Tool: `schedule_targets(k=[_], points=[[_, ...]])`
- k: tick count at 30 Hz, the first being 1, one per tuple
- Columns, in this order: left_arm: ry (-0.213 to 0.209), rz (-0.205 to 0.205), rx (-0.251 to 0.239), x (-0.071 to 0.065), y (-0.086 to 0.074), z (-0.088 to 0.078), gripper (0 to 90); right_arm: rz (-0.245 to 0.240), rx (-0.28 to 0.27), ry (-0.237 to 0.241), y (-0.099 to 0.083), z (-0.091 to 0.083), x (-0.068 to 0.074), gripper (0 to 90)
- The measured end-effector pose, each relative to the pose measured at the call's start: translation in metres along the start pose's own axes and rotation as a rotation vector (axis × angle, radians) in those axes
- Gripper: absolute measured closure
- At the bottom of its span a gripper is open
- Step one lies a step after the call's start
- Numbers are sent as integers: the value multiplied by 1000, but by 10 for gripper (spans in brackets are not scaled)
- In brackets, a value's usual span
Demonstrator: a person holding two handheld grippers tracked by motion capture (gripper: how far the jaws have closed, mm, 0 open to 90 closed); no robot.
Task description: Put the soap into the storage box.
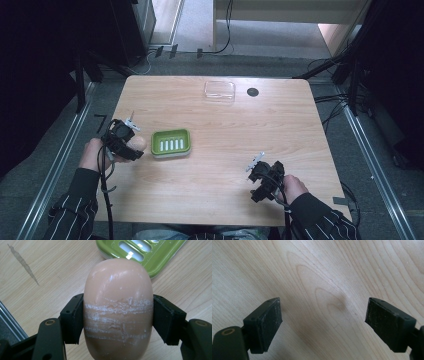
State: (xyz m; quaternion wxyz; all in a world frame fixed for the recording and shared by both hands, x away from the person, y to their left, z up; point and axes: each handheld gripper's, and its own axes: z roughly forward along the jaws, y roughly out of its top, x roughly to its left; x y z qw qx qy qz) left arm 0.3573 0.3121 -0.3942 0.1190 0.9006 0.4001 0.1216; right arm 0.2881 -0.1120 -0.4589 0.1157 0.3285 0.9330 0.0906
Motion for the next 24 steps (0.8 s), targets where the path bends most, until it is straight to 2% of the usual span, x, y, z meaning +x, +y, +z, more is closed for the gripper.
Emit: schedule_targets(k=[24], points=[[-16, 71, -32, -2, 27, -1, 337, 1, 2, -4, 0, 0, 0, 143]])
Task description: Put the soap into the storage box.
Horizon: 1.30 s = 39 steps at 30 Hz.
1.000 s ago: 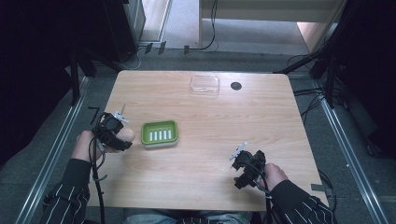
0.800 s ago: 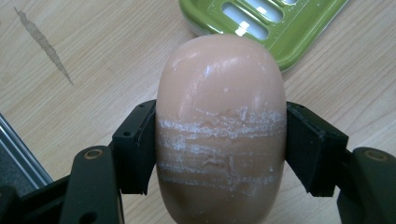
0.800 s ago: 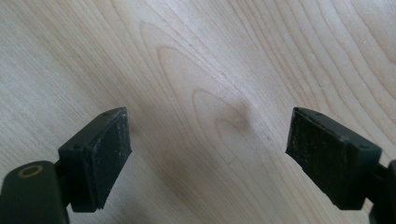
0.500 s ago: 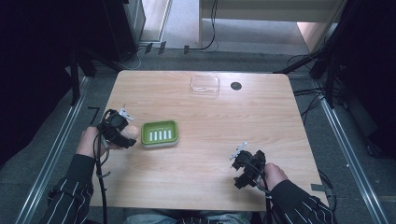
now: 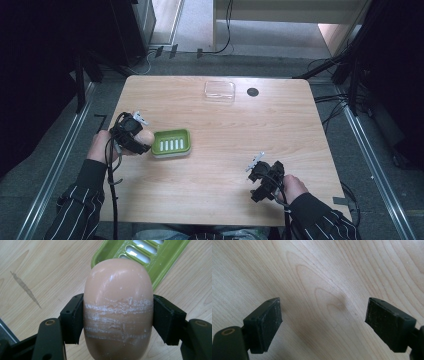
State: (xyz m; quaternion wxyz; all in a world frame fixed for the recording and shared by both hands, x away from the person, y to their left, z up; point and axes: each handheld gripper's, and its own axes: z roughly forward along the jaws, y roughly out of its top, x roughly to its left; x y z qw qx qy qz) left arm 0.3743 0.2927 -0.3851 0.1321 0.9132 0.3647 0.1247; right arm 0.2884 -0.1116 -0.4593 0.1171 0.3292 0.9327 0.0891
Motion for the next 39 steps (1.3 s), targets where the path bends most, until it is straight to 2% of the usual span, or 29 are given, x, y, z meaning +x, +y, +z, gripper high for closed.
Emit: schedule_targets(k=[22, 28, 33, 39], points=[[-7, 70, -19, -4, 18, 4, 337, 3, 1, 4, 0, 0, 0, 143], [-13, 107, -18, -7, 25, 8, 337, 3, 1, 4, 0, 0, 0, 143], [-12, 114, -28, -8, 29, 9, 337, -4, 0, 4, 0, 1, 0, 143], [-10, 146, -30, -10, 34, 13, 337, 2, 1, 5, 0, 0, 0, 143]])
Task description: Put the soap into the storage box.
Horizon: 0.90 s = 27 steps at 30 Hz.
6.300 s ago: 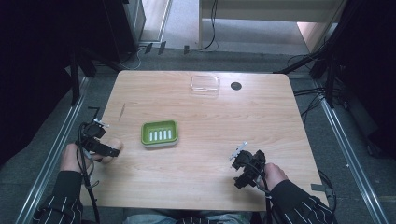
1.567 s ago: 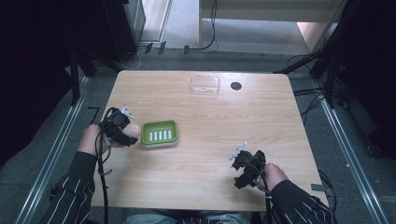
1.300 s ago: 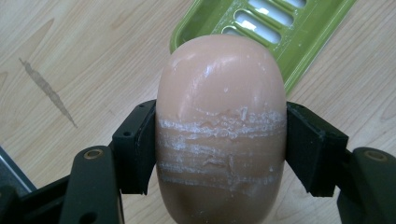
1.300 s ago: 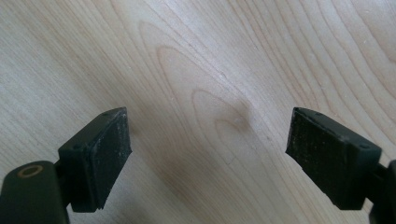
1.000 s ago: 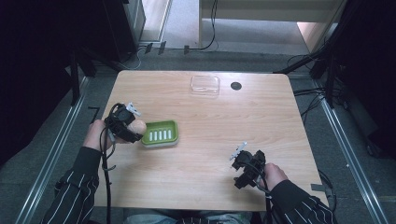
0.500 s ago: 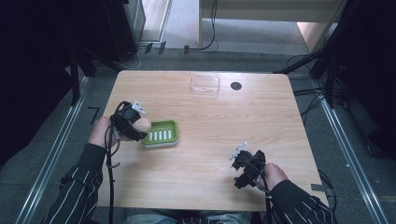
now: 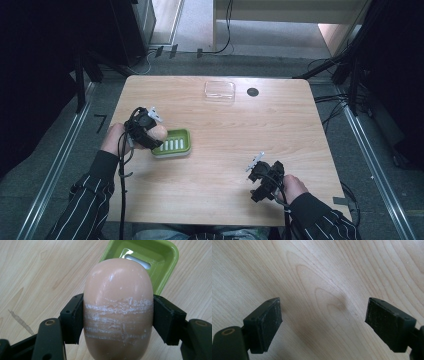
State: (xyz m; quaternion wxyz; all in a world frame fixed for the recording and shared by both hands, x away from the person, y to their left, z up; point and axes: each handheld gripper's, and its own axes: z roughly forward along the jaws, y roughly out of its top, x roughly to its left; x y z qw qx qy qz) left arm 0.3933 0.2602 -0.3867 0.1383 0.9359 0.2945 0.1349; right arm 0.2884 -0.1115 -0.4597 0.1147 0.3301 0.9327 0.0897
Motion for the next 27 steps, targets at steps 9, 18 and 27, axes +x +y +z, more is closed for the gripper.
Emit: schedule_targets(k=[9, 18, 27], points=[[-9, 47, -8, -3, 8, 6, 337, 0, -2, 0, 0, 0, 0, 143], [-22, 87, -16, -7, 15, 13, 336, 3, 0, 0, 0, 0, 0, 143], [-55, 128, -32, -10, 23, 23, 337, 4, 3, 1, -1, 0, -1, 143]])
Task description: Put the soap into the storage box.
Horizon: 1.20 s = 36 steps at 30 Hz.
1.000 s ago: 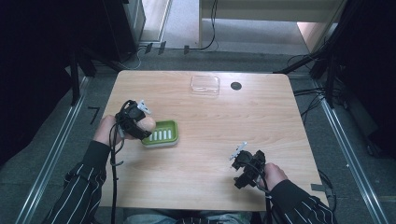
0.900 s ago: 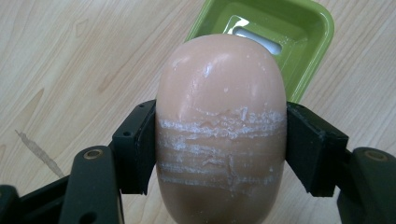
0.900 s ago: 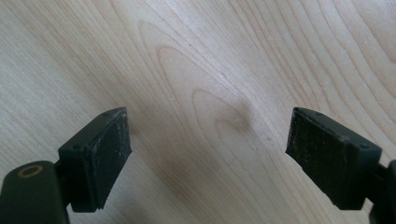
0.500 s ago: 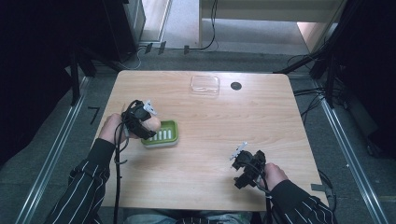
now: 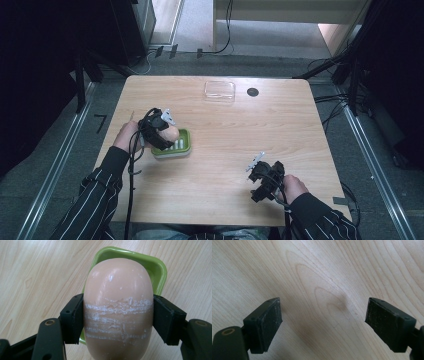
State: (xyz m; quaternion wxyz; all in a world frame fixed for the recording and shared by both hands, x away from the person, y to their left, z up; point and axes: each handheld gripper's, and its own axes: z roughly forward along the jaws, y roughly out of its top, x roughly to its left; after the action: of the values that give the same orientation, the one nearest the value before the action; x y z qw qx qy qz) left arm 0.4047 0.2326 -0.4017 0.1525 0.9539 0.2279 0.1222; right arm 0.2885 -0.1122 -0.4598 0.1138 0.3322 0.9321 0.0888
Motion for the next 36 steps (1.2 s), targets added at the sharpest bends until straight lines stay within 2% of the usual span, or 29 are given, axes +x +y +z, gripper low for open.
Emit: schedule_targets(k=[5, 9, 19, 23, 25, 26, 35, 36], points=[[-15, 9, 2, -1, 3, 4, 336, 1, 4, -2, 0, 0, 0, 143], [-14, 33, 5, -2, 5, 8, 336, -12, 1, 1, 0, 1, -1, 143], [-35, 27, 15, 1, 4, 17, 336, -7, 4, 0, 0, 0, 0, 143], [-38, 38, 28, 1, 3, 21, 336, -4, 5, -1, 0, 0, 0, 143], [-36, 27, 26, 1, 2, 22, 336, -4, 6, 0, -1, 0, 0, 143], [-38, 39, 27, 2, 1, 23, 336, -5, 4, -1, -1, 0, 0, 143], [-51, 61, 38, 1, 4, 30, 336, -5, 8, -1, -1, 0, 0, 143], [-55, 77, 34, 1, 4, 31, 336, 4, 12, 1, -1, 0, 0, 143]])
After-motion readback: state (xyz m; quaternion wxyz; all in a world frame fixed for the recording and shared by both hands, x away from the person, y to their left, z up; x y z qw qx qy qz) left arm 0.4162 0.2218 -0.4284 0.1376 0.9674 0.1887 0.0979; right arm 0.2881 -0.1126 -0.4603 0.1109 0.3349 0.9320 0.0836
